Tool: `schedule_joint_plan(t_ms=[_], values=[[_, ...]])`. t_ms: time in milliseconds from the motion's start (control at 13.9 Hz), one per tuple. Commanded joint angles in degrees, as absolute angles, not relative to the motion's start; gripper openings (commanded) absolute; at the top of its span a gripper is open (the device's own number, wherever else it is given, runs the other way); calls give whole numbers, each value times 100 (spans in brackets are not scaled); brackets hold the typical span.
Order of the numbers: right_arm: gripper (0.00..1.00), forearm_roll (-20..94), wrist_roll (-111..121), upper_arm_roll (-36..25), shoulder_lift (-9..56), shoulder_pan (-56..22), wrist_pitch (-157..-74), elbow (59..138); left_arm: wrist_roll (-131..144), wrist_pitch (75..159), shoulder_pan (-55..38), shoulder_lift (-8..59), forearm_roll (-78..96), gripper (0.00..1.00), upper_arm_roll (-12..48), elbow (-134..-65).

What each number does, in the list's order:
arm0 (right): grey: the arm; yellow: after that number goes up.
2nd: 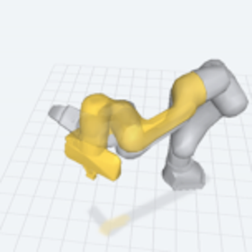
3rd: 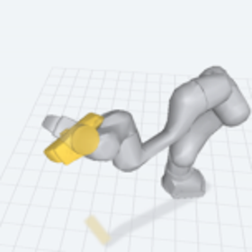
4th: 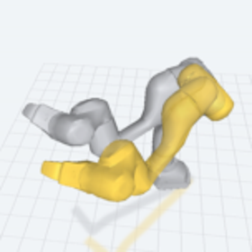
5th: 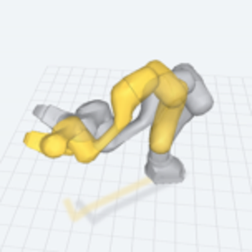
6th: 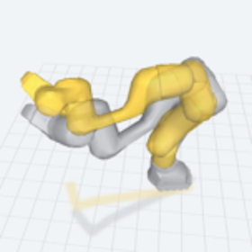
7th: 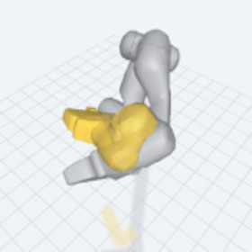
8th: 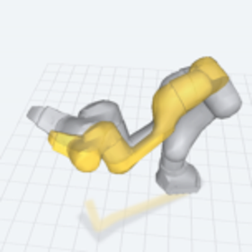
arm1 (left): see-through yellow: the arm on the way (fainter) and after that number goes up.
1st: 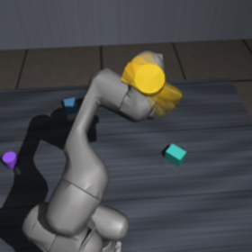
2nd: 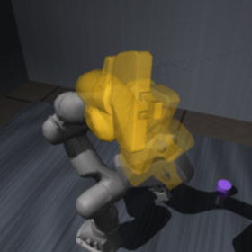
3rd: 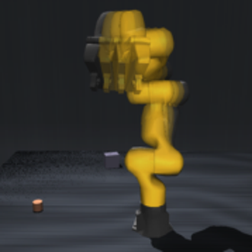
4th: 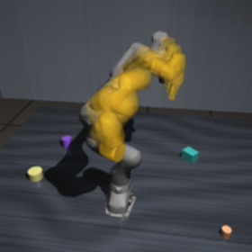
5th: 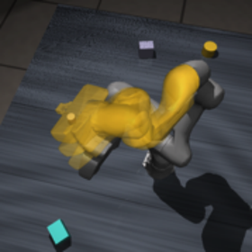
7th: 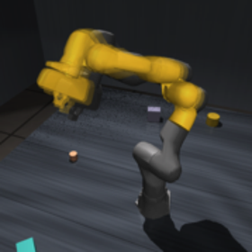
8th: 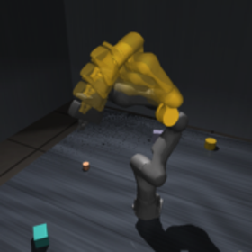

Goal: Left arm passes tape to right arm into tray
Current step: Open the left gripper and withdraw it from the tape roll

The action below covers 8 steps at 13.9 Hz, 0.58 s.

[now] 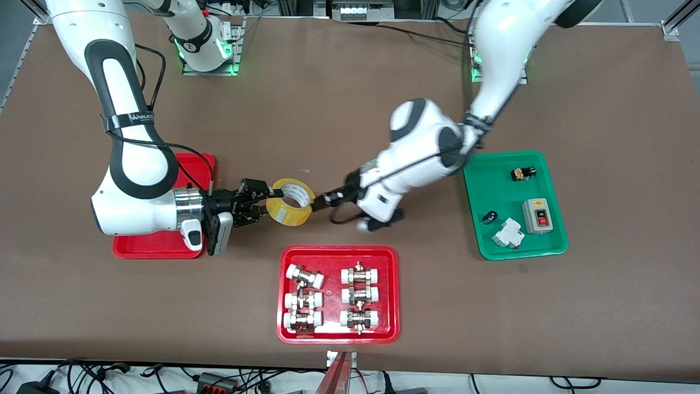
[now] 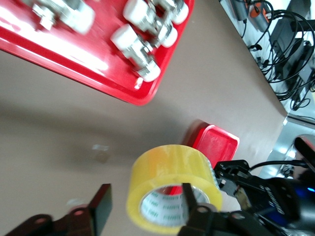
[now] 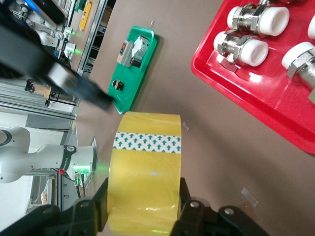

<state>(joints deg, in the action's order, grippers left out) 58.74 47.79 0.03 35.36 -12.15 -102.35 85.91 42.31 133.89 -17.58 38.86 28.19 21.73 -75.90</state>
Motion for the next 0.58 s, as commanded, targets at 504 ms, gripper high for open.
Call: schedule_joint_plan(t_ms=[504], values=[[23, 5433, 4773, -149, 3709, -425, -10108, 8490, 3832, 9189, 33, 2295, 1101, 100, 2162, -7655]])
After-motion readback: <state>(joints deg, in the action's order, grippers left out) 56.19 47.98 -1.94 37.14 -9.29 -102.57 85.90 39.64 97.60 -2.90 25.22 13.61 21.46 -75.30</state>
